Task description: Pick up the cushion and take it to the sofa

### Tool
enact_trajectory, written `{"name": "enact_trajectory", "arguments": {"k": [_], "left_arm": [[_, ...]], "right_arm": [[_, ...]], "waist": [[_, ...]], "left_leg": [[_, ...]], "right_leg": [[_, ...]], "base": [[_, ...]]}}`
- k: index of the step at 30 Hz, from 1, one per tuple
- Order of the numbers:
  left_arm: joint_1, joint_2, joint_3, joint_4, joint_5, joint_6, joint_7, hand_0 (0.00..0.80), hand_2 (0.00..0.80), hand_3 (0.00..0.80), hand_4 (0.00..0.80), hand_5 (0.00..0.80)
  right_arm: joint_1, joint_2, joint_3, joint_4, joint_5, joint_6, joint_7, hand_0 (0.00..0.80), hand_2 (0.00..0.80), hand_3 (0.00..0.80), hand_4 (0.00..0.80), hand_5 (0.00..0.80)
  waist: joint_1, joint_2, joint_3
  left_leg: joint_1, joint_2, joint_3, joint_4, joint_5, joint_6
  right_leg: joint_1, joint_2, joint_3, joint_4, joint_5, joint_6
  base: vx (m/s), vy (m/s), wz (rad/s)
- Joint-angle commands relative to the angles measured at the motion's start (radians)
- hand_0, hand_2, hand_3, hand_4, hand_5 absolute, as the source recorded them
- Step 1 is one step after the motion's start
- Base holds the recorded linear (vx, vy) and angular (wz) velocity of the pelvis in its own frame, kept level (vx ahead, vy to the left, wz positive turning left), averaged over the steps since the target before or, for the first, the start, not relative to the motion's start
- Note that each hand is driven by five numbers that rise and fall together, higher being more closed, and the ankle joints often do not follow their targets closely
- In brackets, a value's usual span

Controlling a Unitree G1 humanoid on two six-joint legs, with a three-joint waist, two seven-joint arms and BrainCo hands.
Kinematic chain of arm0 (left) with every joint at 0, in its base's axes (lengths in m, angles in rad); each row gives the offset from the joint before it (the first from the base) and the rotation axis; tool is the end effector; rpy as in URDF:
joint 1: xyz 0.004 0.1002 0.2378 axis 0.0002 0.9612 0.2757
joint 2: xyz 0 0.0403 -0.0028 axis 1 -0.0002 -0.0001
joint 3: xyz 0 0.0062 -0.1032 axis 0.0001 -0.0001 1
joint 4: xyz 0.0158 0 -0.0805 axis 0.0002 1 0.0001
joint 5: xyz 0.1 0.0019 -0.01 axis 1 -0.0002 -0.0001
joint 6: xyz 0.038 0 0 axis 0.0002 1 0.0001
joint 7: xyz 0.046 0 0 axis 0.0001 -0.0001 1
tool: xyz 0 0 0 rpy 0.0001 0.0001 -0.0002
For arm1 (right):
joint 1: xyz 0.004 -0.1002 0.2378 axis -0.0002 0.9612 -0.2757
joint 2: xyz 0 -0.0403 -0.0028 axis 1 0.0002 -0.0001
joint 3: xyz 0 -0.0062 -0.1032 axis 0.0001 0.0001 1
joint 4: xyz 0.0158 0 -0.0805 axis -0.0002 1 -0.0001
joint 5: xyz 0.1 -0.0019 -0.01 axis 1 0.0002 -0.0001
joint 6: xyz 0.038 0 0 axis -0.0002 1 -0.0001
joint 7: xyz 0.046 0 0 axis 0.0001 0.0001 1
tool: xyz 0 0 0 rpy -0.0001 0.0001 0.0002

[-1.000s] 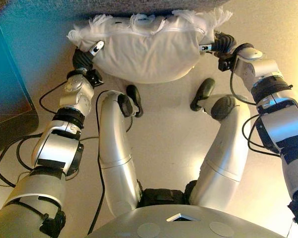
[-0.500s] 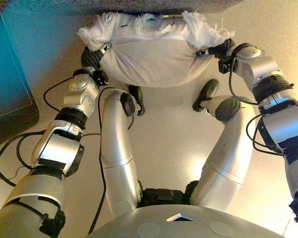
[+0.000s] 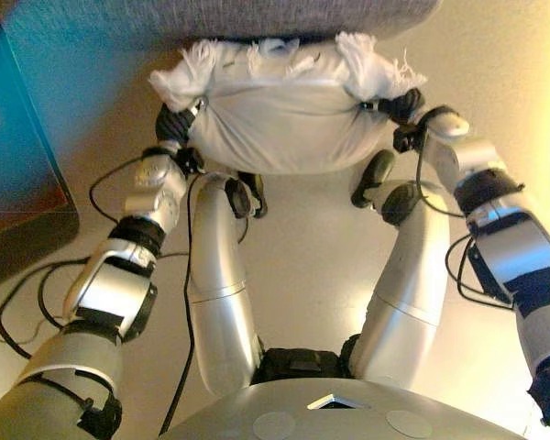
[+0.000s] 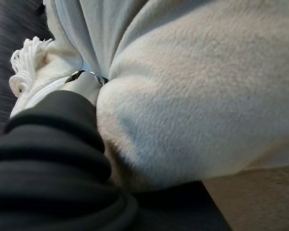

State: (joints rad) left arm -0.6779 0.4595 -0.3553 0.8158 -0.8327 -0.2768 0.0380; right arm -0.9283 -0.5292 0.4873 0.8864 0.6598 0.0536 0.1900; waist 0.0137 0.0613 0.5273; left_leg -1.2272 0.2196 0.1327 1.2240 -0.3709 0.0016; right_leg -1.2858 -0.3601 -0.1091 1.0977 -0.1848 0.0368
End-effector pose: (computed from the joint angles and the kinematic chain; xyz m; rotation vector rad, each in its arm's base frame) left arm 0.3171 0.2092 0.0881 -0.1823 -0.0573 0.0335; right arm 0.3492 -0.2023 0.1396 -0.1434 0.1330 0.2696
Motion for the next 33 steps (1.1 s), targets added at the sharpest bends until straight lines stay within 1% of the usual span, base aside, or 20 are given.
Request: {"name": "enact_trajectory", "arguments": {"k": [1,2,4,7,9,10,11,13,14,16,18,19,20,22,24,26,29,31,32,33], "left_arm": [[0.011,-0.053,0.038,-0.161,0.063,-0.137,-0.035,0.800,0.800,0.800,0.800,0.800],[0.049,-0.059,0.059,-0.186,0.071,-0.151,-0.038,0.800,0.800,0.800,0.800,0.800],[0.105,-0.065,0.073,-0.235,0.091,-0.163,-0.029,0.800,0.800,0.800,0.800,0.800],[0.176,-0.059,0.092,-0.302,0.109,-0.150,-0.038,0.800,0.800,0.800,0.800,0.800],[0.247,-0.054,0.103,-0.353,0.110,-0.137,-0.058,0.800,0.800,0.800,0.800,0.800],[0.265,-0.053,0.107,-0.366,0.109,-0.141,-0.066,0.800,0.800,0.800,0.800,0.800],[0.307,-0.051,0.124,-0.404,0.114,-0.122,-0.071,0.800,0.800,0.800,0.800,0.800],[0.346,-0.050,0.142,-0.437,0.118,-0.127,-0.077,0.800,0.800,0.800,0.800,0.800],[0.360,-0.055,0.151,-0.454,0.120,-0.123,-0.076,0.800,0.800,0.800,0.800,0.800],[0.383,-0.064,0.160,-0.490,0.136,-0.116,-0.059,0.800,0.800,0.800,0.800,0.800],[0.415,-0.064,0.172,-0.539,0.188,-0.076,-0.025,0.800,0.800,0.800,0.800,0.800],[0.426,-0.062,0.176,-0.558,0.206,-0.060,-0.010,0.800,0.800,0.800,0.800,0.800],[0.441,-0.057,0.186,-0.584,0.216,-0.031,0.005,0.800,0.800,0.800,0.800,0.800],[0.458,-0.060,0.207,-0.611,0.187,0.012,0.005,0.800,0.800,0.800,0.800,0.800],[0.478,-0.068,0.216,-0.613,0.180,0.018,-0.001,0.800,0.800,0.800,0.800,0.800],[0.511,-0.081,0.224,-0.616,0.147,0.013,-0.028,0.800,0.800,0.800,0.800,0.800],[0.563,-0.100,0.235,-0.624,0.163,0.019,-0.048,0.800,0.800,0.800,0.800,0.800],[0.574,-0.103,0.241,-0.627,0.151,0.028,-0.054,0.800,0.800,0.800,0.800,0.800],[0.573,-0.109,0.243,-0.620,0.144,0.034,-0.059,0.800,0.800,0.800,0.800,0.800],[0.570,-0.116,0.245,-0.613,0.137,0.043,-0.065,0.800,0.800,0.800,0.800,0.800]], "right_arm": [[0.031,0.031,-0.064,-0.187,0.109,-0.131,-0.001,0.800,0.800,0.800,0.800,0.800],[0.096,0.032,-0.092,-0.239,0.107,-0.150,-0.014,0.800,0.800,0.800,0.800,0.800],[0.191,0.040,-0.133,-0.305,0.104,-0.169,-0.031,0.800,0.800,0.800,0.800,0.800],[0.309,0.049,-0.183,-0.396,0.101,-0.191,-0.050,0.800,0.800,0.800,0.800,0.800],[0.405,0.066,-0.216,-0.472,0.084,-0.208,-0.065,0.800,0.800,0.800,0.800,0.800],[0.427,0.071,-0.224,-0.488,0.088,-0.224,-0.066,0.800,0.800,0.800,0.800,0.800],[0.487,0.081,-0.252,-0.544,0.103,-0.214,-0.063,0.800,0.800,0.800,0.800,0.800],[0.554,0.095,-0.290,-0.589,0.142,-0.222,-0.044,0.800,0.800,0.800,0.800,0.800],[0.584,0.109,-0.309,-0.608,0.154,-0.225,-0.036,0.800,0.800,0.800,0.800,0.800],[0.627,0.131,-0.325,-0.625,0.130,-0.242,-0.035,0.800,0.800,0.800,0.800,0.800],[0.675,0.147,-0.327,-0.664,0.045,-0.238,-0.086,0.800,0.800,0.800,0.800,0.800],[0.689,0.146,-0.328,-0.678,0.014,-0.225,-0.104,0.800,0.800,0.800,0.800,0.800],[0.703,0.142,-0.330,-0.693,0.006,-0.196,-0.113,0.800,0.800,0.800,0.800,0.800],[0.714,0.137,-0.330,-0.711,0.042,-0.160,-0.095,0.800,0.800,0.800,0.800,0.800],[0.726,0.145,-0.324,-0.729,0.063,-0.151,-0.071,0.800,0.800,0.800,0.800,0.800],[0.741,0.155,-0.309,-0.747,0.088,-0.160,-0.035,0.800,0.800,0.800,0.800,0.800],[0.763,0.167,-0.306,-0.753,0.092,-0.145,-0.036,0.800,0.800,0.800,0.800,0.800],[0.773,0.170,-0.306,-0.751,0.082,-0.130,-0.031,0.800,0.800,0.800,0.800,0.800],[0.777,0.169,-0.304,-0.744,0.063,-0.119,-0.039,0.800,0.800,0.800,0.800,0.800],[0.778,0.166,-0.303,-0.732,0.034,-0.112,-0.048,0.800,0.800,0.800,0.800,0.800]], "waist": [[-0.008,0.020,-0.007],[-0.011,0.013,-0.007],[-0.013,0.002,-0.007],[-0.014,-0.016,-0.008],[-0.010,-0.033,-0.032],[-0.010,-0.037,-0.037],[-0.007,-0.048,-0.067],[-0.007,-0.059,-0.086],[-0.009,-0.067,-0.101],[-0.009,-0.076,-0.122],[-0.008,-0.089,-0.156],[-0.007,-0.092,-0.170],[-0.006,-0.097,-0.191],[-0.005,-0.103,-0.232],[-0.003,-0.107,-0.269],[0.000,-0.112,-0.312],[0.004,-0.116,-0.373],[0.003,-0.118,-0.391],[0.000,-0.118,-0.402],[0.000,-0.116,-0.411]], "left_leg": [[0.145,0.026,-0.007,-0.214,0.104,-0.128],[0.198,0.025,-0.002,-0.260,0.115,-0.129],[0.281,0.016,0.002,-0.332,0.134,-0.125],[0.400,0.002,0.003,-0.430,0.163,-0.114],[0.504,-0.011,0.006,-0.516,0.183,-0.106],[0.529,-0.014,0.006,-0.538,0.189,-0.104],[0.602,-0.022,0.011,-0.599,0.201,-0.100],[0.671,-0.032,0.009,-0.656,0.218,-0.099],[0.698,-0.041,0.010,-0.697,0.255,-0.090],[0.748,-0.049,0.002,-0.737,0.272,-0.091],[0.814,-0.054,-0.008,-0.798,0.297,-0.095],[0.842,-0.050,-0.008,-0.823,0.308,-0.097],[0.877,-0.043,-0.006,-0.854,0.322,-0.100],[0.943,-0.029,-0.002,-0.900,0.339,-0.106],[0.992,-0.024,-0.003,-0.921,0.343,-0.108],[1.042,-0.023,-0.013,-0.934,0.342,-0.111],[1.099,-0.028,-0.025,-0.936,0.356,-0.113],[1.111,-0.036,-0.009,-0.904,0.354,-0.110],[1.123,-0.048,0.011,-0.890,0.343,-0.105],[1.142,-0.071,0.023,-0.887,0.323,-0.097]], "right_leg": [[0.180,-0.008,0.069,-0.111,0.037,0.092],[0.232,-0.014,0.056,-0.153,0.050,0.099],[0.314,-0.019,0.037,-0.220,0.071,0.105],[0.435,-0.025,0.007,-0.318,0.100,0.109],[0.545,-0.026,-0.019,-0.419,0.118,0.114],[0.572,-0.025,-0.025,-0.443,0.123,0.117],[0.650,-0.019,-0.041,-0.515,0.129,0.122],[0.726,-0.012,-0.058,-0.577,0.134,0.128],[0.760,-0.004,-0.069,-0.624,0.160,0.120],[0.819,0.010,-0.078,-0.668,0.162,0.121],[0.898,0.035,-0.089,-0.739,0.171,0.117],[0.931,0.047,-0.095,-0.767,0.174,0.115],[0.970,0.066,-0.103,-0.796,0.176,0.110],[1.042,0.099,-0.111,-0.842,0.173,0.098],[1.097,0.129,-0.106,-0.873,0.166,0.085],[1.152,0.160,-0.094,-0.898,0.154,0.067],[1.228,0.188,-0.078,-0.946,0.145,0.050],[1.257,0.191,-0.081,-0.952,0.139,0.043],[1.275,0.191,-0.086,-0.956,0.137,0.042],[1.295,0.192,-0.087,-0.961,0.135,0.044]], "base": [[0.046,-0.058,-0.07],[0.054,-0.063,-0.07],[0.069,-0.081,-0.02],[0.104,-0.106,0.01],[0.204,-0.122,0.04],[0.254,-0.122,0.04],[0.224,-0.126,0.05],[0.158,-0.139,0.02],[0.071,-0.140,-0.01],[0.102,-0.159,0.05],[0.159,-0.182,0.00],[0.161,-0.183,-0.01],[0.158,-0.192,-0.06],[0.168,-0.197,-0.14],[0.195,-0.182,-0.20],[0.229,-0.162,-0.18],[0.222,-0.095,-0.16],[0.112,-0.056,-0.11],[0.104,-0.003,-0.04],[0.085,0.033,0.02]]}}
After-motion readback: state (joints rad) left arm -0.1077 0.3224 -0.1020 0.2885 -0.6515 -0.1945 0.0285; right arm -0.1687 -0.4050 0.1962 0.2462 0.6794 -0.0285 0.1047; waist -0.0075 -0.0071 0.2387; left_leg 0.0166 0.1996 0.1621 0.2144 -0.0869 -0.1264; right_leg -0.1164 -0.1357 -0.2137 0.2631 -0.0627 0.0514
